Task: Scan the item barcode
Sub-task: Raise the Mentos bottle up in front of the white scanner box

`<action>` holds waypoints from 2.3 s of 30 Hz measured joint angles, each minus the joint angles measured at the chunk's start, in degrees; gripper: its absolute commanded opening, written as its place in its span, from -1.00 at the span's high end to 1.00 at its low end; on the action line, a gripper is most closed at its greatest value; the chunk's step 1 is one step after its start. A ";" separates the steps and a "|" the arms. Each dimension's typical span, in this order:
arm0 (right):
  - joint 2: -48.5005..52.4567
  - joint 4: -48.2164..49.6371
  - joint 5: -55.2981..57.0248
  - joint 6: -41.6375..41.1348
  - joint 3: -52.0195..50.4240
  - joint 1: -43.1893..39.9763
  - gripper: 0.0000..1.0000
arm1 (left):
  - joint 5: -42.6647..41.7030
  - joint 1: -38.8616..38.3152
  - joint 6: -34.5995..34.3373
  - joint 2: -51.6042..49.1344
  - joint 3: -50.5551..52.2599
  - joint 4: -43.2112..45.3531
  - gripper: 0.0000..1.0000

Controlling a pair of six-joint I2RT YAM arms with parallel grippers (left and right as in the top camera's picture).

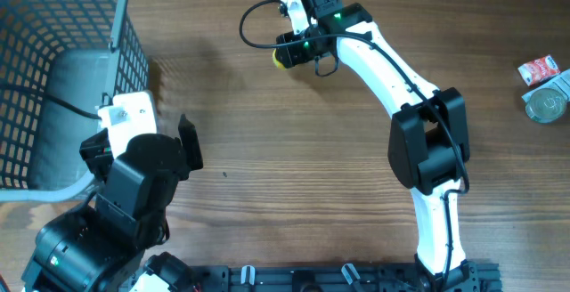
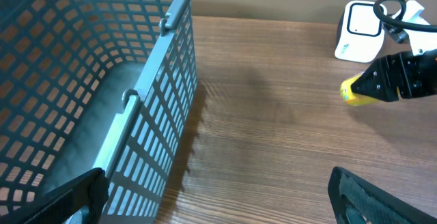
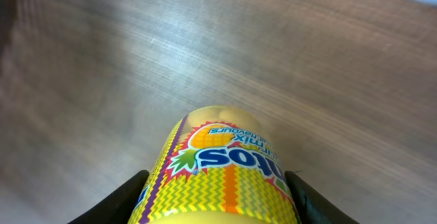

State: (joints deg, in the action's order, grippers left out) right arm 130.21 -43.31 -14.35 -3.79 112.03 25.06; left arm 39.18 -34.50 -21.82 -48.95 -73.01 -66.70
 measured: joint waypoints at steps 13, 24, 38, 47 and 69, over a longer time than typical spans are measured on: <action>0.02 17.16 9.97 4.59 0.00 0.00 0.22 | 0.00 0.00 -0.02 0.00 0.00 -0.02 -1.00; 0.09 29.94 16.39 4.59 0.00 0.00 0.15 | -0.02 0.00 -1.60 0.00 0.00 -0.42 -1.00; 5.18 38.69 19.58 4.07 -0.02 -1.99 0.16 | 0.00 0.00 -2.10 -0.26 0.00 -0.44 -1.00; 5.25 49.03 20.00 3.45 -0.02 -2.89 0.17 | -0.04 0.00 -2.12 -4.20 0.00 -0.42 -1.00; 9.53 52.85 20.90 2.97 -0.02 -2.89 0.28 | -0.04 0.00 -2.12 -4.52 0.00 -0.44 -1.00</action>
State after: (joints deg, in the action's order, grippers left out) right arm 139.74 9.54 6.55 -0.82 112.01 22.17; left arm 39.13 -34.50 -23.94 -53.47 -73.01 -67.13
